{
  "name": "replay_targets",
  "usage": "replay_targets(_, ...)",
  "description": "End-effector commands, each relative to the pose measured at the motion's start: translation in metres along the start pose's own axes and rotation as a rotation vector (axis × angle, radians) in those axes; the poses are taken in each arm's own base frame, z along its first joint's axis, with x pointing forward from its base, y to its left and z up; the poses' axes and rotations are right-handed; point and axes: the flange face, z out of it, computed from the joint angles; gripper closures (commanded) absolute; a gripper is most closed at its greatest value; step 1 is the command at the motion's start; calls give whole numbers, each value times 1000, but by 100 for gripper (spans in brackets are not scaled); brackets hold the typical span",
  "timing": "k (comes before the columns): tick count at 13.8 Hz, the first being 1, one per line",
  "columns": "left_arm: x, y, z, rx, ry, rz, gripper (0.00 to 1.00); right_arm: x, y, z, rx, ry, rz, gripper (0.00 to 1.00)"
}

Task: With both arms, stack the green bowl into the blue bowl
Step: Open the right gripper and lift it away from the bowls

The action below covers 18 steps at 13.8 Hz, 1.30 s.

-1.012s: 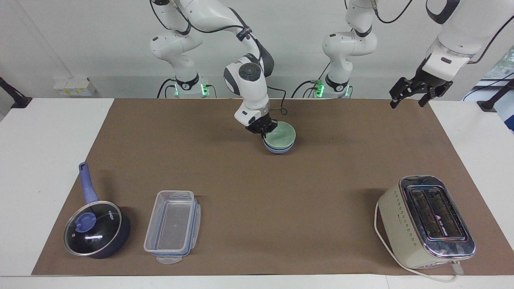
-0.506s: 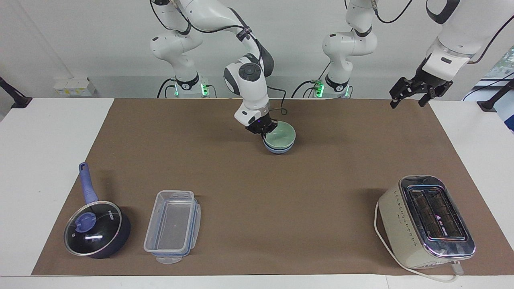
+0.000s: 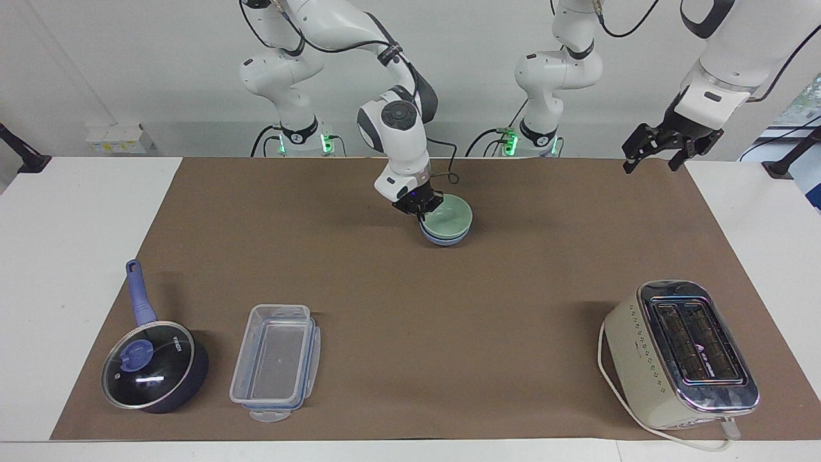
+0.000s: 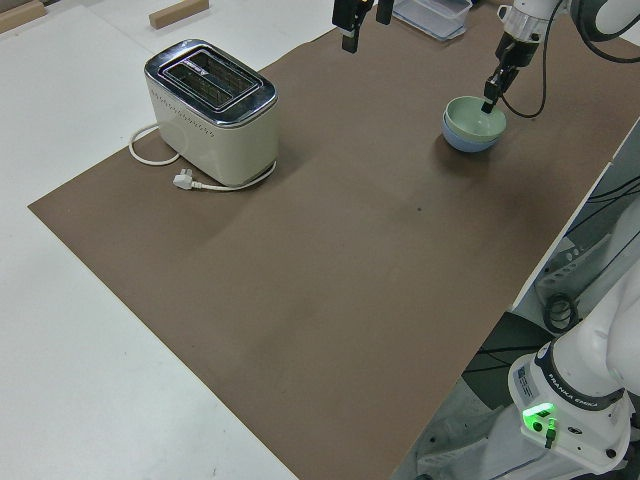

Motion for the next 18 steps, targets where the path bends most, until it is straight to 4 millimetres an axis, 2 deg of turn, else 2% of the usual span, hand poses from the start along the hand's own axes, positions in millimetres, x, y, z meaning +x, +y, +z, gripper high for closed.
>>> replay_targets(1,-6,-4,-1,22,8,4,0,-2,-2,1,-3,10,2,76)
replay_targets(3,-6,-4,-1,22,8,4,0,-1,-2,-5,0,12,2,51)
replay_targets(4,-6,-4,-1,22,8,4,0,1,-3,-9,3,15,2,46)
replay_targets(7,-6,-4,-1,21,9,4,0,5,1,-35,18,32,3,42)
replay_targets(9,-6,-4,-1,22,8,4,0,13,15,-67,34,53,24,36)
replay_targets(10,-6,-4,-1,22,8,4,0,20,32,-85,38,63,44,34)
replay_targets(11,-6,-4,-1,21,9,4,0,29,51,-103,40,73,45,29)
replay_targets(14,-6,-3,-1,22,9,5,0,53,112,-145,45,113,41,0)
replay_targets(16,-6,-4,-1,22,8,4,0,68,150,-172,47,141,53,0)
replay_targets(18,-6,-4,-1,21,9,4,0,91,194,-211,20,153,60,0)
